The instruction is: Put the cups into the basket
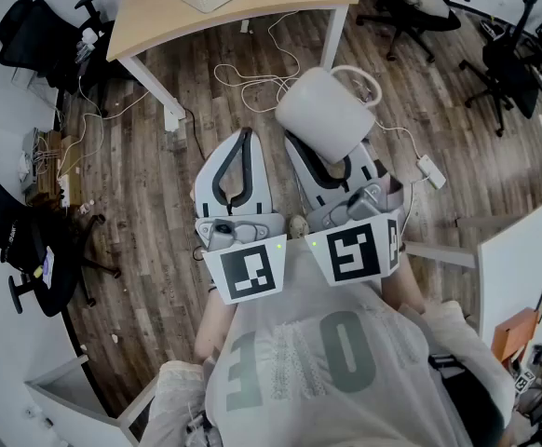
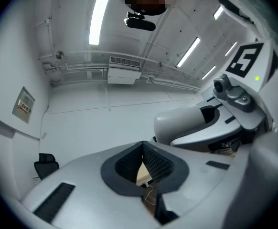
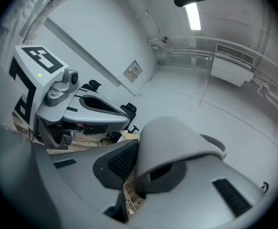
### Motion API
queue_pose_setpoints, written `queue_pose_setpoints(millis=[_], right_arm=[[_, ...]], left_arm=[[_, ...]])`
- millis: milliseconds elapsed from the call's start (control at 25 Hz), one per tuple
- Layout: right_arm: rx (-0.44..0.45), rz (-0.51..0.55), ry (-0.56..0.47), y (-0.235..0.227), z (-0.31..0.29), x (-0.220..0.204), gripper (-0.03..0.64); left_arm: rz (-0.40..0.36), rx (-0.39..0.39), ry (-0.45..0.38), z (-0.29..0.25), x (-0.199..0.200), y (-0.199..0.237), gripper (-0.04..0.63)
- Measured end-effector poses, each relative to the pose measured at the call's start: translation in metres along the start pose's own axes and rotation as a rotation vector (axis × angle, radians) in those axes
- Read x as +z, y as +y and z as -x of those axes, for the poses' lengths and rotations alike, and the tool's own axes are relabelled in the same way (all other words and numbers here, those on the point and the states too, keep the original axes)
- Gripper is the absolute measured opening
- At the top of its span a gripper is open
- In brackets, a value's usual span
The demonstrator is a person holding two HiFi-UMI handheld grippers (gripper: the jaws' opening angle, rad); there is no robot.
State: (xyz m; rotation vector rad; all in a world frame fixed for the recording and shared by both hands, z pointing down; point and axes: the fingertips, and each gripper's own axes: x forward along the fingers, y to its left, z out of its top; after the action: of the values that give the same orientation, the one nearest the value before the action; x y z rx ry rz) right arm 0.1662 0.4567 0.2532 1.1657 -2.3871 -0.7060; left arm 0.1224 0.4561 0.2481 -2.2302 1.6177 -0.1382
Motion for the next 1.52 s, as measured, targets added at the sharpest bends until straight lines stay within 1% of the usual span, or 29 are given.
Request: queue_pose_setpoints(millis=[400,720,840,1080,1160,1280,1400,1520], right_arm=[[0.004,0.000,-0.007,-0.009,-0.008,-0.006,0.037],[0.023,-0.044,-0.035,-0.021,-0.014,-0.015,0.037],[0.019,-0.043,-0.050,-0.030,-0.021,-0.018,0.037],[0.037,-0.044,-0.073,-0.048,-0.039,-0.032,0.037],[0.057,-0.061,-0.072,-0.048,-0.047,-0.036,0.037],[0.087,-0.078,-0.062,-0.047,-0.063,-0.042,0.037],[0.107,-0.065,-0.042,-0.043,-0.079,-0.048,0.037],[0.116,-0.054,-0.030,-0.040,-0.095,-0.057,0.037]], left_arm=[[-0.013,0.036,0.029,-0.005,-0.009,0.012,0.009],[-0.033,0.023,0.012,-0.025,-0.005,0.004,0.009],[-0.061,0.021,0.001,-0.041,0.000,0.006,0.009],[-0.127,0.070,0.003,-0.062,0.002,0.009,0.009],[-0.121,0.073,0.034,-0.063,-0.004,0.013,0.009],[-0.115,0.100,0.071,-0.065,-0.016,0.027,0.009],[-0.096,0.123,0.103,-0.068,-0.032,0.043,0.009],[-0.079,0.131,0.117,-0.079,-0.054,0.055,0.009]])
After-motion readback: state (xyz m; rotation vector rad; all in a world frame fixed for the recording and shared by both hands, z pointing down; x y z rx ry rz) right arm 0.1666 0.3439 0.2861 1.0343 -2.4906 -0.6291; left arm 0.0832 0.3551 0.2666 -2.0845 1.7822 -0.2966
